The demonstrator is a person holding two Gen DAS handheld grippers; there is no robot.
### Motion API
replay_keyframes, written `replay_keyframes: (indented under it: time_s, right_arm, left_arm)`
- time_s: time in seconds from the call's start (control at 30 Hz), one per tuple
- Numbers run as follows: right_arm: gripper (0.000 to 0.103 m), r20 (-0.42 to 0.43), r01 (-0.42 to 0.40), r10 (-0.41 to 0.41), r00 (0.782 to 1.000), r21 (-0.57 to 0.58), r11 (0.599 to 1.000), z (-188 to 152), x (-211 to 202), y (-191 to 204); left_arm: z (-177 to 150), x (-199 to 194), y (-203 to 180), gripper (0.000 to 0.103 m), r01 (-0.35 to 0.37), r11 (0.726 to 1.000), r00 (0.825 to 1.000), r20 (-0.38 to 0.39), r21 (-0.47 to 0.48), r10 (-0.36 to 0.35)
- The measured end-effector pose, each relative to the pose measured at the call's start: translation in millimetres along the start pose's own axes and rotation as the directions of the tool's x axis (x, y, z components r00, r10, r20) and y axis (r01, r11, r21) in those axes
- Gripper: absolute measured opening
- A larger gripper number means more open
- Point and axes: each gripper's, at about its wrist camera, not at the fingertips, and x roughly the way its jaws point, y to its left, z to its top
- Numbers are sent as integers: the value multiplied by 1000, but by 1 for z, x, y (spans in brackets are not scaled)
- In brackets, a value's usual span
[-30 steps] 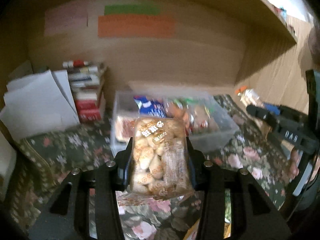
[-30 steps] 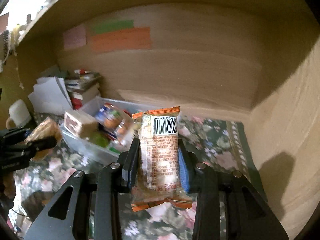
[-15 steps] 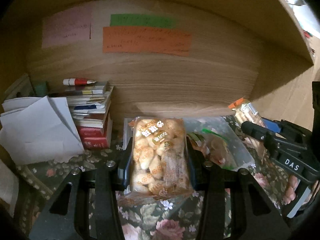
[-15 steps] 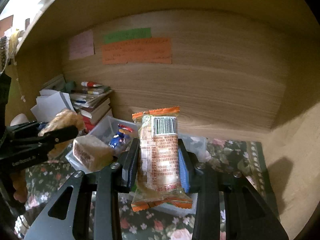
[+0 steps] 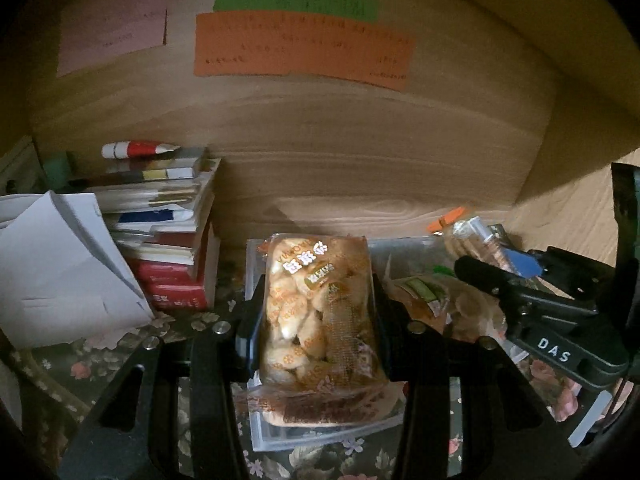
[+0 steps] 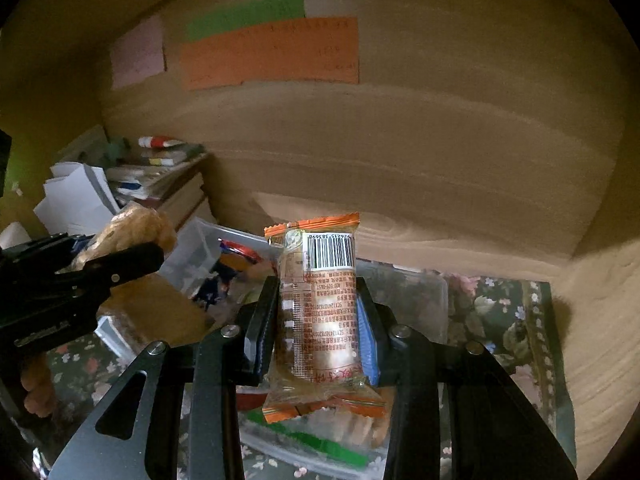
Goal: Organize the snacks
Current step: 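Lower the bun bag and orange bar into the clear box and open both grippers, then grasp the yellow chip bag with the left gripper while the right grasps the green pea bag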
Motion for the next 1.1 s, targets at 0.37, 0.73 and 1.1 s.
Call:
replay_keyframes:
  time_s: [0.37, 0.73, 1.1]
  right_arm:
    - [38, -28, 11, -11, 1000, -5, 1000, 0, 10, -3]
    - [61, 54, 12, -10, 998, -40, 999, -2, -27, 9]
    - [77, 109, -16, 23, 994, -62, 998, -42, -87, 17]
  left_arm:
    - [0, 4, -8, 52, -9, 1000, 1000, 11, 29, 8]
    - [-5, -37, -10, 69, -9, 999, 997, 80, 37, 6]
    - [-45, -90, -23, 94, -10, 997, 993, 117, 71, 2]
